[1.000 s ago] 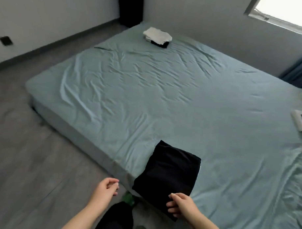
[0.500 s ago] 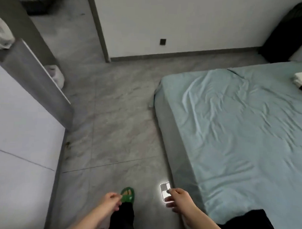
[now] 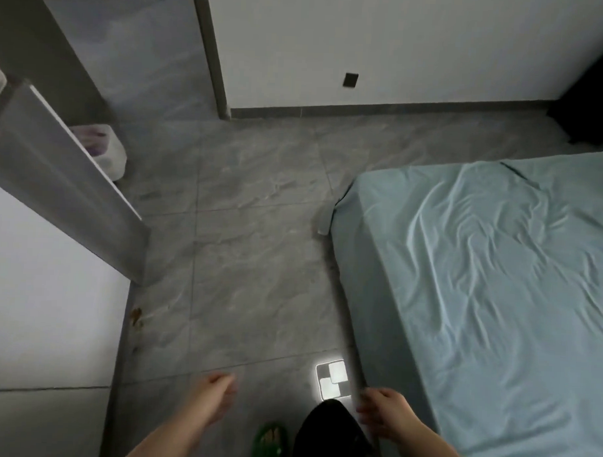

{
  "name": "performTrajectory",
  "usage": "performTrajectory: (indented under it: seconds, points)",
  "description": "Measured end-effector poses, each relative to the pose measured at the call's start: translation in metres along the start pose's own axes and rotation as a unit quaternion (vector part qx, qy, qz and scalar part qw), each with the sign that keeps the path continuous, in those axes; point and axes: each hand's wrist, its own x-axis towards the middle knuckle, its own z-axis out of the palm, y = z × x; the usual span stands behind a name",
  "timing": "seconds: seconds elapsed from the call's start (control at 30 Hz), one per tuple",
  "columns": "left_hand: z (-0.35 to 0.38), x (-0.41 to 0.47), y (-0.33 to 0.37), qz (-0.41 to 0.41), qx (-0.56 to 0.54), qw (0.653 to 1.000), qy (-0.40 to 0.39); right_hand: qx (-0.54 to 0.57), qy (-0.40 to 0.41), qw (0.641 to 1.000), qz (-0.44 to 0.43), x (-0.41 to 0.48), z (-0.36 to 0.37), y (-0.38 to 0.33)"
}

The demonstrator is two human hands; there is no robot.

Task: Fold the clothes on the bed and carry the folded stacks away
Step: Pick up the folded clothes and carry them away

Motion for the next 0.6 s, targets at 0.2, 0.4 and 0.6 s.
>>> performTrajectory:
  seconds: [0.2, 0.4, 0.6]
  points:
    - [0.017, 0.054, 0.123, 0.038, -0.022, 0.999, 0.012, -0.006, 0.015, 1.000, 0.002, 0.052, -0.031, -0.082]
    - [0.007, 0.093, 0.205, 0.041, -0.030, 0.998, 0.031, -0.033, -0.016, 0.999, -0.008, 0.119, -0.047, -0.203]
    - [0.012, 0.143, 0.285, 0.015, -0.061, 0.997, 0.046, -0.061, -0.030, 0.996, -0.055, 0.171, -0.030, -0.353]
